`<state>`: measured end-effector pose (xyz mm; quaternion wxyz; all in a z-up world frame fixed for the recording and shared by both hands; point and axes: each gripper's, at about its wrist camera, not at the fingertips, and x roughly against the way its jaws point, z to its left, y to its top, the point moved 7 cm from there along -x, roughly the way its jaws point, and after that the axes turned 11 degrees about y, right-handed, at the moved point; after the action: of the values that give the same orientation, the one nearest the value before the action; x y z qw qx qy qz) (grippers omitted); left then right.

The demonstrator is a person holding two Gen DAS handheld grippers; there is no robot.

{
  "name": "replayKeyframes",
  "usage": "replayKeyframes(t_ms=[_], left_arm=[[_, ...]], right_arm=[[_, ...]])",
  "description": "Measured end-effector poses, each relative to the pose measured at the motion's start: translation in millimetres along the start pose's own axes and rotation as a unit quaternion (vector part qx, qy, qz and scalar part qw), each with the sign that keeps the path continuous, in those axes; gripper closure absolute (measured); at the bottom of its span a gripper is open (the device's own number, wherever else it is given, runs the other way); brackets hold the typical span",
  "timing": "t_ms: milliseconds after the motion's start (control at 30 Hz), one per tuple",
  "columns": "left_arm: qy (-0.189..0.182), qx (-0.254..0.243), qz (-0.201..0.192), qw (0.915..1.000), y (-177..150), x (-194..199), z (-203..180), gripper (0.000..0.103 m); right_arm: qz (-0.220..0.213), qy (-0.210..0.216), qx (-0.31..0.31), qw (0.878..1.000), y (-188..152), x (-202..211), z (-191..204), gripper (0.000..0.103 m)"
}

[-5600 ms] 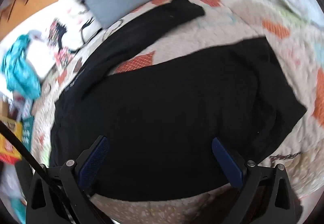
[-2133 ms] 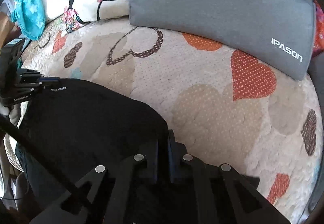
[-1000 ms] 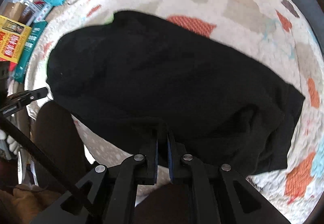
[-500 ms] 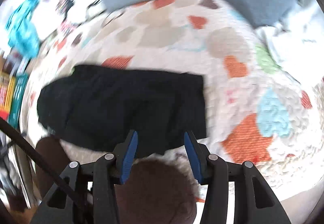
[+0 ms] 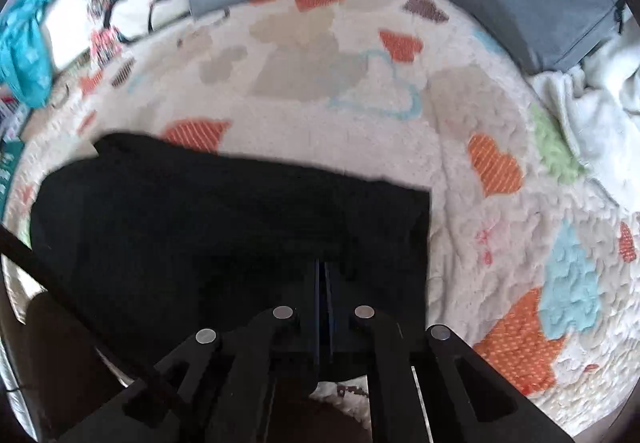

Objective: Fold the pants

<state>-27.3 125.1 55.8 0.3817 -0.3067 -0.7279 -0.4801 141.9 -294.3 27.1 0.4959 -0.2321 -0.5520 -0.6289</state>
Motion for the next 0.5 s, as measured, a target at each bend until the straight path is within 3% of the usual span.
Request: replayKeyframes(t_ms=[167,300,367,400,433,467,500], left_arm=[[-0.003,0.011,0.007,0.9999,2.0,-8.6,-1.4,0.067],[-0.003,0.010,0.011,0.9999,0.6,-12.7,-5.1,0.067],[-0.003,0.012,0.011,0.9999,1.1,-13.5,-2.6,0.067],[-0.004,0.018,0.011,0.9998,1.6,-13.7,-0.4,0.067],[-0.004,0.022,0.011,0.9997,1.7,-13.8,1.0,0.066],[-0.005,0.027,0.012,0.9996,1.9,-14.3,3.7,0.066],[-0.007,0.031,0.014,0.9994,2.6,-15.4,7.1,0.066]], right_arm=[[-0.033,-0.025,-0.034,0.999,19.2,23.5,-28.3,0.101],[-0.031,-0.085,-0.050,0.995,19.5,19.0,-59.3,0.102],[-0.020,-0.075,-0.076,0.994,12.9,11.5,-73.1,0.102],[-0.029,-0.048,-0.098,0.994,8.5,11.3,-77.9,0.101],[-0.041,-0.011,-0.117,0.992,4.5,11.4,-79.5,0.094],[-0.048,0.023,-0.133,0.990,0.4,10.8,-79.4,0.070],[-0.051,0.036,-0.138,0.989,-2.3,10.0,-77.5,0.054]])
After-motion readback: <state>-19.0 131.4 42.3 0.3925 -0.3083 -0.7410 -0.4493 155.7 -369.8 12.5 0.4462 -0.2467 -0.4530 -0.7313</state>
